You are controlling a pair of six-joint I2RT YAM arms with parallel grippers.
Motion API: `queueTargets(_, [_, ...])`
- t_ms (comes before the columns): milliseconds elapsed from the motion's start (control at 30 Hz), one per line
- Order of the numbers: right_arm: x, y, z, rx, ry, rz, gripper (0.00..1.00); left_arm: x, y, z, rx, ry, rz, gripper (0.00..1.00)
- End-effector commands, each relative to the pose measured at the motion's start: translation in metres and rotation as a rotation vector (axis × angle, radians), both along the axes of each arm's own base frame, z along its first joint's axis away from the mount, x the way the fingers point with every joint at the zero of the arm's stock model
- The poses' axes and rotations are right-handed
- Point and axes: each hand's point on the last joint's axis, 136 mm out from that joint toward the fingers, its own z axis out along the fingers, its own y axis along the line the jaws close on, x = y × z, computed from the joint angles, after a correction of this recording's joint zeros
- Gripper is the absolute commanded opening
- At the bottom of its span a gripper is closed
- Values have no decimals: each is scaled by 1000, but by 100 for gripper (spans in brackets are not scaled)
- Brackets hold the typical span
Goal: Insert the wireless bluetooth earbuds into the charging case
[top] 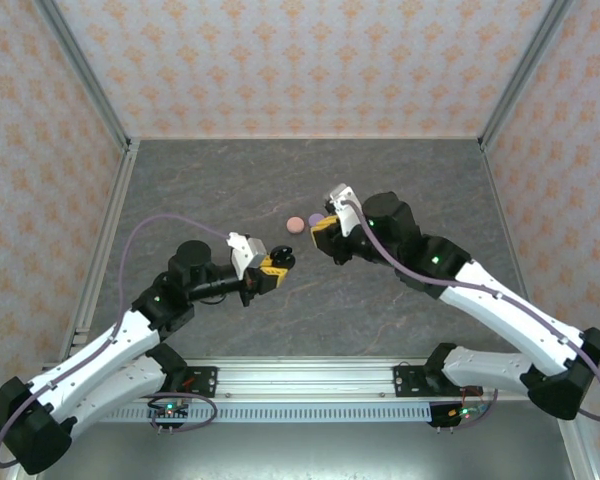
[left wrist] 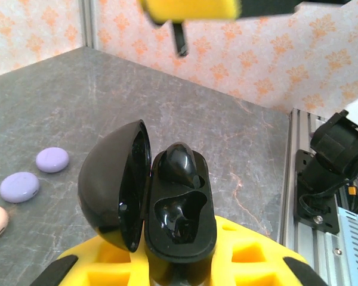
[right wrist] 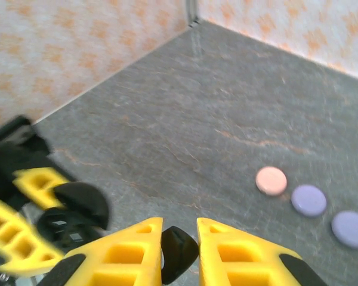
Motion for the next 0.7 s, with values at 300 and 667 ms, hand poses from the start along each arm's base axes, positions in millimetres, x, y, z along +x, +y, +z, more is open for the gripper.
queueTargets(300, [-26, 30, 11, -139, -232, 165, 18, -6, -15, 18, -43, -26, -89, 0])
queueTargets(667, [-30, 51, 3, -158, -233, 226, 18, -6, -16, 17, -37, -23, -90, 0])
